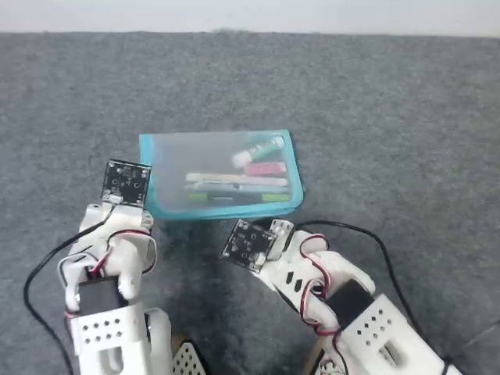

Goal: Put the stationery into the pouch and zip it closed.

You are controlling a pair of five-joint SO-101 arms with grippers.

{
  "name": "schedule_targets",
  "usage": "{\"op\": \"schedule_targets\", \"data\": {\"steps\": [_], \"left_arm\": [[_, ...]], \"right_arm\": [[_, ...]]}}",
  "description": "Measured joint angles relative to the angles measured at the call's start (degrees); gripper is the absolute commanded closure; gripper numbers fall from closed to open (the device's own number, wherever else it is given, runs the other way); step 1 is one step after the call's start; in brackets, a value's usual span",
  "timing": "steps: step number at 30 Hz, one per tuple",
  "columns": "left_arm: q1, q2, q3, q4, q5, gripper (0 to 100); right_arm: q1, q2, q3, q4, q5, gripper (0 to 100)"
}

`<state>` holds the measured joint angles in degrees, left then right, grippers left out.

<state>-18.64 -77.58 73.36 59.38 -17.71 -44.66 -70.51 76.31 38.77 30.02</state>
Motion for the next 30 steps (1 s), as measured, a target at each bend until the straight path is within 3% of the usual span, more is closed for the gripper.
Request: {"op": "schedule_targets", "data": {"steps": [5,8,11,16,21,24,30], "left_arm": [[0.8,0.0,0.5,-0.3,0.0,99],[6.6,0.0,0.5,1.2,0.2,99],[16.2,0.0,0.5,3.3,1.7,99],[35.3,0.0,0.6,1.3,14.1,98],[52.7,0.0,3.5,-3.5,17.1,76],[54.4,0.0,5.0,-3.7,17.1,67],[52.1,0.0,5.6,-3.6,15.9,66]], "right_arm": [[0.1,0.0,0.0,0.3,-0.1,99.1],[3.3,0.0,0.0,2.4,-3.1,99.1],[10.9,2.4,0.0,4.9,-4.4,99.1],[25.2,12.1,0.0,5.6,-1.9,99.1],[29.9,21.9,-3.5,7.3,-1.5,98.9],[30.2,26.6,-7.8,10.3,-1.4,98.8],[30.6,30.8,-13.5,12.2,-3.8,98.8]]}}
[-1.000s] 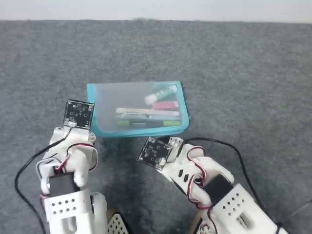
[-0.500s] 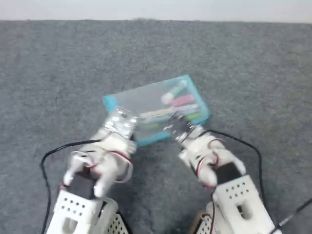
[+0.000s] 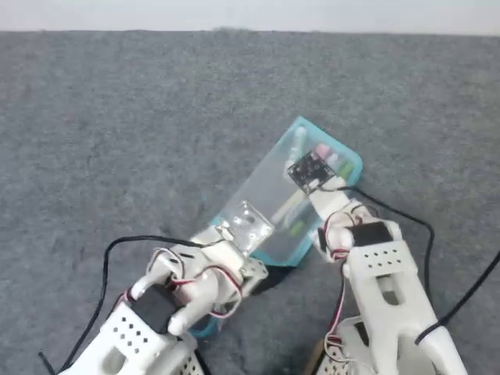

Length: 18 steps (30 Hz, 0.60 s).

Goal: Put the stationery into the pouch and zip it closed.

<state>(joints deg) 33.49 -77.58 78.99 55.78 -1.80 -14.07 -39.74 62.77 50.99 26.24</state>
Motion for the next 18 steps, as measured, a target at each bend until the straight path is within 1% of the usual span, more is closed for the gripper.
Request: {"op": "schedule_targets", "data": {"steps": [2,4,7,10,12,15,18], "left_arm": [[-2.8,-0.1,0.0,1.1,-2.8,66],[-7.0,-1.2,0.0,3.1,-5.5,66],[-16.6,-5.5,0.0,5.4,-7.1,66],[-27.4,-10.9,3.4,5.1,-7.7,66],[-33.5,-13.8,9.3,2.3,-9.0,66],[-41.6,-18.5,17.0,-2.4,-13.6,66],[-44.7,-21.8,18.2,-1.8,-19.5,66]], "right_arm": [[-0.1,0.0,-0.5,0.1,-0.2,98.9],[-0.1,0.0,-0.7,0.1,-0.2,98.9],[0.1,0.1,-0.7,0.1,-0.2,98.9],[0.4,0.1,0.4,0.1,-0.2,98.9],[-2.4,0.1,0.9,0.1,-0.3,98.9],[-8.4,0.1,2.5,0.4,-0.3,98.9],[-14.4,0.1,3.7,2.4,-0.3,98.9]]}}
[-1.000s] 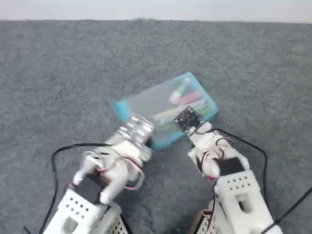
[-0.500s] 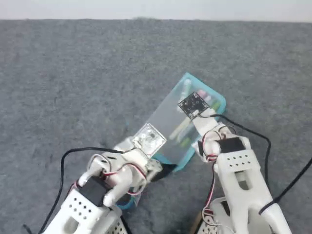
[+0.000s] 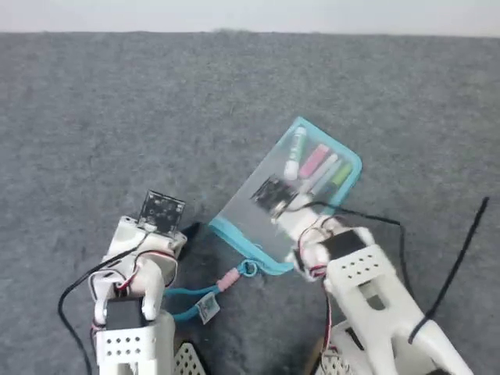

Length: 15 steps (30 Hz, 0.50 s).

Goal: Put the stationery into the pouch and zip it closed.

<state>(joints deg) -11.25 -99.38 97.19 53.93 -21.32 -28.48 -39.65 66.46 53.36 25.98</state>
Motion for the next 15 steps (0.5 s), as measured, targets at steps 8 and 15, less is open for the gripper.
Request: {"op": "schedule_targets", "data": {"steps": [8,15], "left_arm": [[5.8,-0.6,0.0,3.4,-8.5,66],[12.7,-0.6,0.0,4.7,-9.0,66]], "right_arm": [[2.4,0.4,0.8,0.2,-0.8,98.9],[6.7,0.4,4.4,-2.7,-1.8,98.9]]}}
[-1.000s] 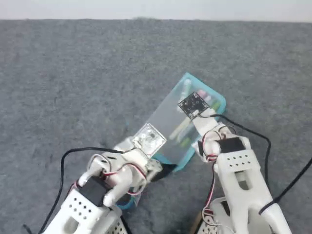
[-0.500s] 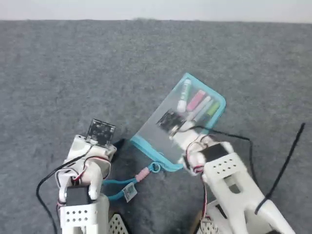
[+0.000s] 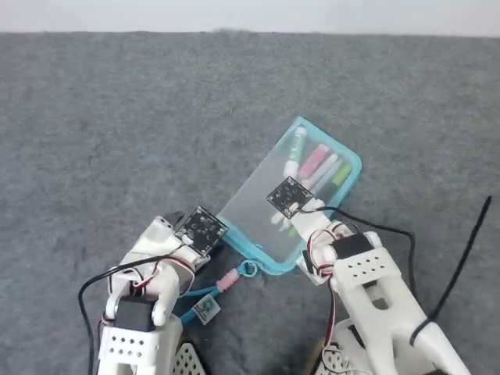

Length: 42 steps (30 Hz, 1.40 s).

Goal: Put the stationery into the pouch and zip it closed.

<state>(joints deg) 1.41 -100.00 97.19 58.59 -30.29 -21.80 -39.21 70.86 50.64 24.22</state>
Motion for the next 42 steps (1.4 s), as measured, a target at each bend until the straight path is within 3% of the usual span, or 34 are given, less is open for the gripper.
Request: {"op": "schedule_targets", "data": {"steps": [21,24,29,36,42], "left_arm": [[-1.9,-0.1,0.0,-3.2,-1.8,66],[-4.1,-0.1,0.0,-3.2,-1.8,66],[-10.4,-0.1,0.0,-2.8,-1.0,66],[-18.4,0.5,-2.6,0.6,-0.4,66],[-19.9,15.3,-19.6,8.2,-0.4,66]], "right_arm": [[3.8,3.0,1.2,-23.1,-0.5,99.1],[8.3,9.1,-5.5,-21.6,-0.8,99.1],[18.2,20.7,-19.5,-8.7,-9.9,99.0],[16.3,24.3,-20.5,-6.3,-10.8,99.0],[15.7,12.8,-8.4,-14.8,-9.1,99.0]]}}
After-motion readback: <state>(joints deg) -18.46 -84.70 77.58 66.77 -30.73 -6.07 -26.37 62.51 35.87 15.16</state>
